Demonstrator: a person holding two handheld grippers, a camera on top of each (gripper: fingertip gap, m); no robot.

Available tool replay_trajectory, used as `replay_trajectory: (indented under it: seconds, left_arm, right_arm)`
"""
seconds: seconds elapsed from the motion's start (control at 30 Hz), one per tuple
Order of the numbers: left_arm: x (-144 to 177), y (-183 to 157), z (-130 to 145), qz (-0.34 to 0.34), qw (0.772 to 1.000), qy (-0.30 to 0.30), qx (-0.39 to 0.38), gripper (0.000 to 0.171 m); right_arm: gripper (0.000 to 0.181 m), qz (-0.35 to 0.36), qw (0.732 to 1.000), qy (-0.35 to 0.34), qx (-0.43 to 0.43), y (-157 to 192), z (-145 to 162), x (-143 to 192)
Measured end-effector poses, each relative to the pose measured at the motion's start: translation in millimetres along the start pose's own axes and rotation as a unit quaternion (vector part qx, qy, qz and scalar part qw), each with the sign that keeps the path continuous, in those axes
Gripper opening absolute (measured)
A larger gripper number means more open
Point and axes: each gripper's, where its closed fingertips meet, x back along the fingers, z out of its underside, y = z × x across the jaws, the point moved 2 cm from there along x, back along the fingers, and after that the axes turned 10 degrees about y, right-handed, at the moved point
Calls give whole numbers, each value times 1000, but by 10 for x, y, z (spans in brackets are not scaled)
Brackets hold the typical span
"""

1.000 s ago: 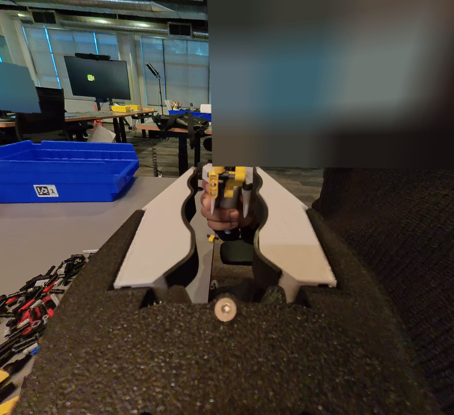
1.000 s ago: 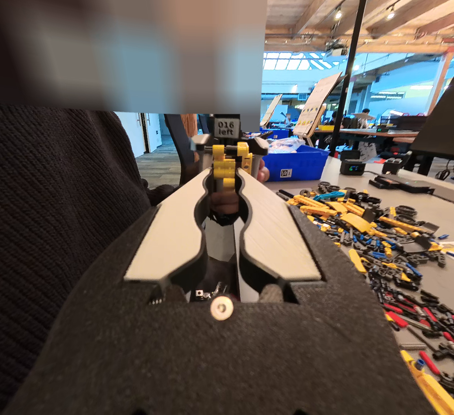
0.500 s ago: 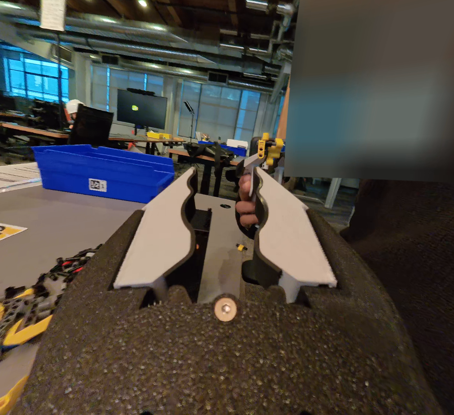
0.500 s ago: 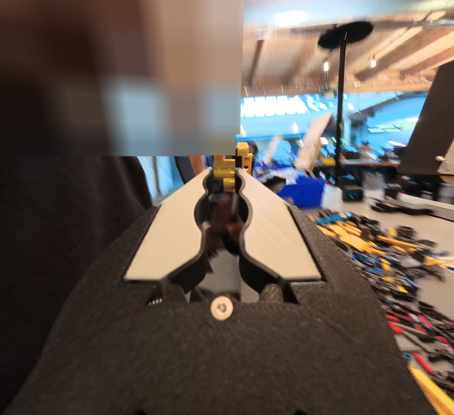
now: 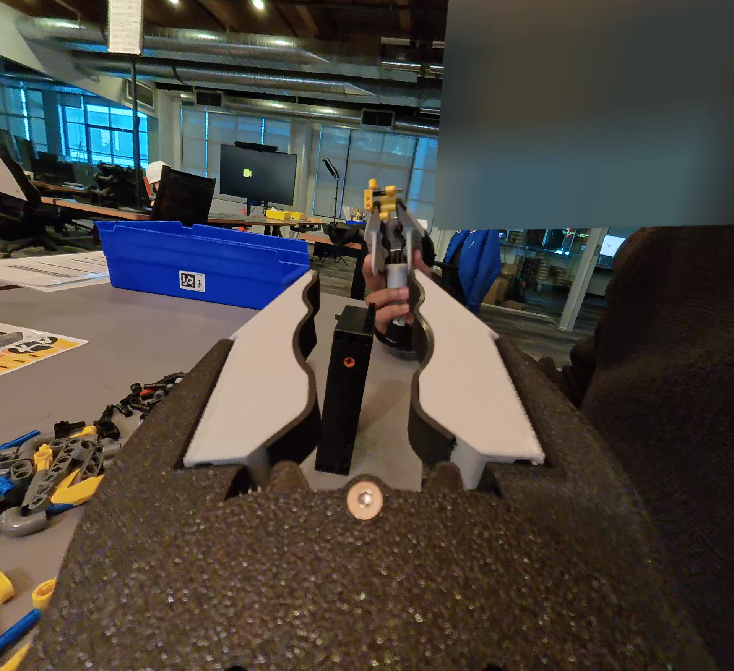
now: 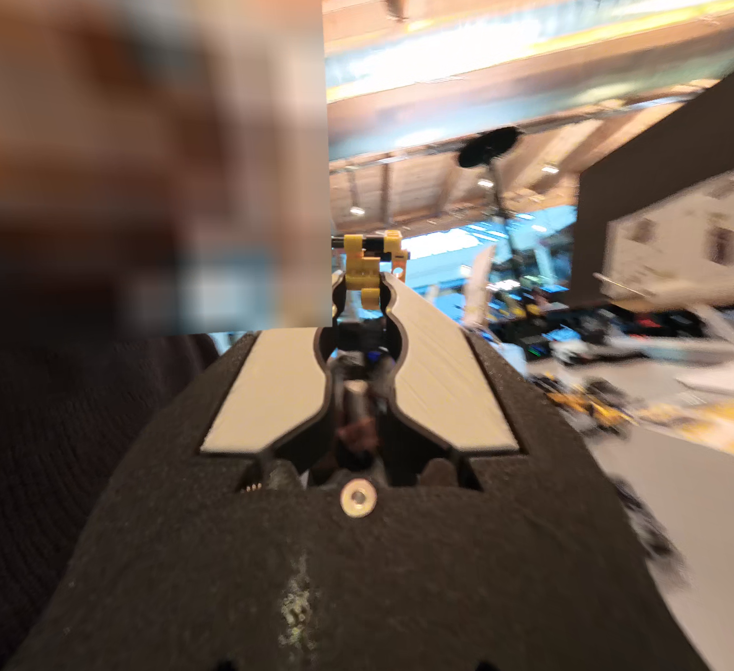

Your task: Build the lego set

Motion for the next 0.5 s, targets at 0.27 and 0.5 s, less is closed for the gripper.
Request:
replay_trajectory:
  seconds: [0.27,0.5]
  left_arm:
    - [-20,4,17,10,1000,5,9,44]
    - [-39,12,29,15,1000,10,16,45]
  right_arm:
    - [16,92,996,11,-7,-314,89,186]
    - [16,105,994,41,-12,-386,201,130]
